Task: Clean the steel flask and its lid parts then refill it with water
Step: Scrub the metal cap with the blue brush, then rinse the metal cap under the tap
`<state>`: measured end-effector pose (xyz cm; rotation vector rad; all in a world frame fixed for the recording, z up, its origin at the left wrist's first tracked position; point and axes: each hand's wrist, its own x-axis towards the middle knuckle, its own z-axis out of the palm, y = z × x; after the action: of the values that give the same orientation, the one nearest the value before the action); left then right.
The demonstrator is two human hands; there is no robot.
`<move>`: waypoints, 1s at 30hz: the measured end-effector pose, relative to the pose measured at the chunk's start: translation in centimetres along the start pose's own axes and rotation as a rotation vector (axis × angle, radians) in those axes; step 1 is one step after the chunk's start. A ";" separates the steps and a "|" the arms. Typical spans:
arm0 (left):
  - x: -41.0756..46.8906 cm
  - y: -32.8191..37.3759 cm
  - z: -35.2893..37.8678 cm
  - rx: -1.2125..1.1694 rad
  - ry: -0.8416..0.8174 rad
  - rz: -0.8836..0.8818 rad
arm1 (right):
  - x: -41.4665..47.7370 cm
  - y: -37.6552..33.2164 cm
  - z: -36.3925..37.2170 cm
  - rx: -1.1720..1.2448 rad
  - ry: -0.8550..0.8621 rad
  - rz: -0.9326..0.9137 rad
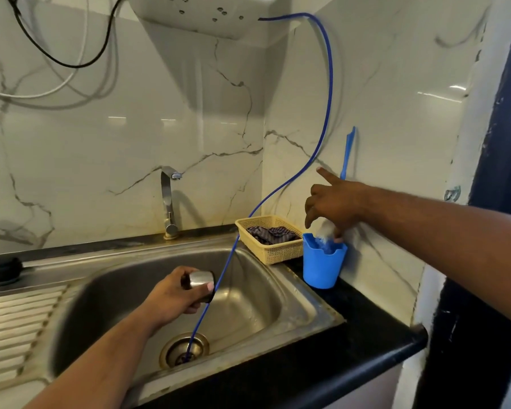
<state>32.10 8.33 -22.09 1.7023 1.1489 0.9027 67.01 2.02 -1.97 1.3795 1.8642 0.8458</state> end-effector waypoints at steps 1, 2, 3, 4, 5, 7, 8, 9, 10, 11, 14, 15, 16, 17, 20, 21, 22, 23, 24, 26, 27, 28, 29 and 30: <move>-0.1 0.1 -0.1 0.000 -0.001 0.002 | 0.0 0.1 -0.1 0.015 0.006 -0.001; -0.2 0.1 -0.1 -0.003 -0.001 0.005 | 0.0 0.2 -0.2 0.032 0.008 0.000; -0.3 0.2 -0.1 -0.009 -0.001 0.005 | 0.0 0.2 -0.3 0.047 0.012 0.003; -0.3 0.2 -0.2 -0.017 0.000 0.006 | 0.0 0.2 -0.3 0.058 0.016 0.005; -0.4 0.3 -0.2 -0.022 0.002 0.006 | 0.0 0.2 -0.4 0.069 0.025 0.007; -0.3 0.3 -0.2 -0.026 0.010 0.008 | 0.0 0.1 -0.8 0.097 0.049 0.015; -0.2 0.2 -0.2 -0.030 0.015 0.007 | 0.1 0.1 -1.0 0.110 0.067 0.020; -0.1 0.1 -0.3 -0.037 0.022 0.005 | 0.2 0.1 -1.2 0.121 0.087 0.023; 0.0 0.1 -0.3 -0.041 0.030 0.005 | 0.2 0.1 -1.4 0.136 0.108 0.027; 0.1 0.0 -0.3 -0.045 0.039 0.005 | 0.4 0.1 -1.6 0.152 0.129 0.032; 0.2 0.1 -0.3 -0.052 0.089 0.002 | 1.3 -0.5 -2.3 0.260 0.231 0.064; 0.2 0.2 -0.4 -0.055 0.116 0.000 | 1.8 -1.1 -2.9 0.328 0.275 0.081; 0.2 0.3 -0.4 -0.060 0.151 -0.002 | 2.5 -2.0 -3.5 0.419 0.324 0.098; 0.2 0.5 -0.5 -0.056 0.193 -0.001 | 3.7 -3.4 -4.1 0.537 0.382 0.106; 0.1 1.4 -1.2 0.011 0.306 0.046 | 7.4 -9.3 -6.1 1.026 0.509 0.074; 0.0 1.6 -1.4 0.014 0.342 0.082 | 8.7 -11.7 -6.9 1.214 0.501 0.061; 0.0 1.7 -2.0 0.024 0.366 0.122 | 10.0 -14.2 -7.9 1.394 0.460 0.048; 0.0 1.7 -2.4 0.058 0.377 0.159 | 11.1 -16.6 -8.8 1.535 0.389 0.034; 0.3 1.6 -2.9 0.115 0.381 0.190 | 12.4 -18.7 -9.5 1.651 0.323 0.020; 0.5 1.1 -3.8 0.240 0.409 0.217 | 14.7 -22.2 -10.5 1.887 0.231 -0.001; 0.7 0.8 -4.2 0.269 0.438 0.213 | 15.9 -23.4 -10.7 2.011 0.218 0.013; 0.7 0.6 -4.4 0.270 0.462 0.209 | 16.9 -24.1 -10.8 2.119 0.222 0.041; 0.9 0.3 -4.5 0.257 0.477 0.199 | 17.7 -24.4 -10.6 2.177 0.228 0.085; 1.1 0.0 -4.6 0.242 0.482 0.182 | 18.6 -24.6 -10.5 2.232 0.243 0.133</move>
<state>28.29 10.63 -20.34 1.8609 1.4805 1.3870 41.06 13.01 -18.27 2.3311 2.6456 -1.8893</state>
